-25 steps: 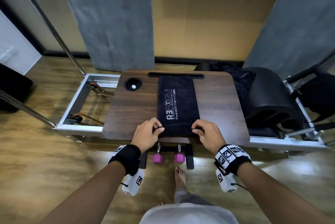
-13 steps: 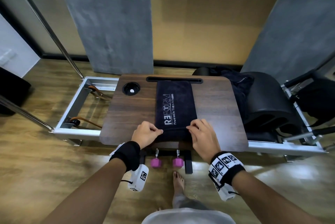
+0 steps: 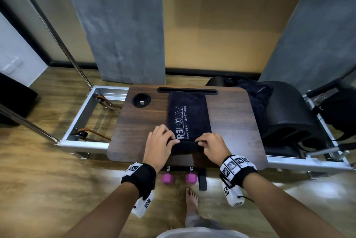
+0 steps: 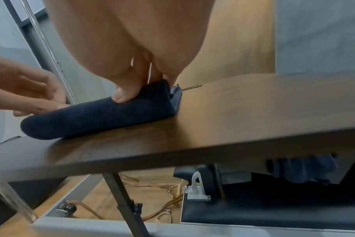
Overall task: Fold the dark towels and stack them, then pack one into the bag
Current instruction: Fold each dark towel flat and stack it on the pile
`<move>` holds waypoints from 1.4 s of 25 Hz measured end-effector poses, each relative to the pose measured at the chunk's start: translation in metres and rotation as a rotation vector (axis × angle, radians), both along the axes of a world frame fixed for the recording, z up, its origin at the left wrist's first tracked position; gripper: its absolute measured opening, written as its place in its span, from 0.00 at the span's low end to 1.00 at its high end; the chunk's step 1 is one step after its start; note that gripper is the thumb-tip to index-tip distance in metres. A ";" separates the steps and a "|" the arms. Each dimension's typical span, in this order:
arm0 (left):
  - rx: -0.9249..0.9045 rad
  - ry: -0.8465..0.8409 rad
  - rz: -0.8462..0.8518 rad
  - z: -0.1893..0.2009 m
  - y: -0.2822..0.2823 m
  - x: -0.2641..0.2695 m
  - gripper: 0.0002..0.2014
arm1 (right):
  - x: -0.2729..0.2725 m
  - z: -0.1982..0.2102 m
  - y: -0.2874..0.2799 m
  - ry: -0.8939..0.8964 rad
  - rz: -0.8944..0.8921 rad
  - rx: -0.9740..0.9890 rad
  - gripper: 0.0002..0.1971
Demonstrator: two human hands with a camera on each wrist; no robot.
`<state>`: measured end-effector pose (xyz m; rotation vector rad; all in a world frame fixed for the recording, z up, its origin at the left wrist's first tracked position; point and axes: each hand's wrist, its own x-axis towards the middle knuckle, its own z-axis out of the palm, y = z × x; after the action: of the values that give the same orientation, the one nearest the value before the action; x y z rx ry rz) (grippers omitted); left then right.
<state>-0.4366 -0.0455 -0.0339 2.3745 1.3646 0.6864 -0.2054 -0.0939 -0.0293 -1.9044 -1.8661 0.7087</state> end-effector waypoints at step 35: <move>-0.239 0.235 -0.125 -0.005 0.074 0.037 0.13 | 0.032 0.004 0.048 -0.234 0.216 0.060 0.24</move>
<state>-0.3999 0.0289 -0.0393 2.3760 1.2901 0.2009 -0.1736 -0.0458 -0.0250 -1.8320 -2.2362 0.5025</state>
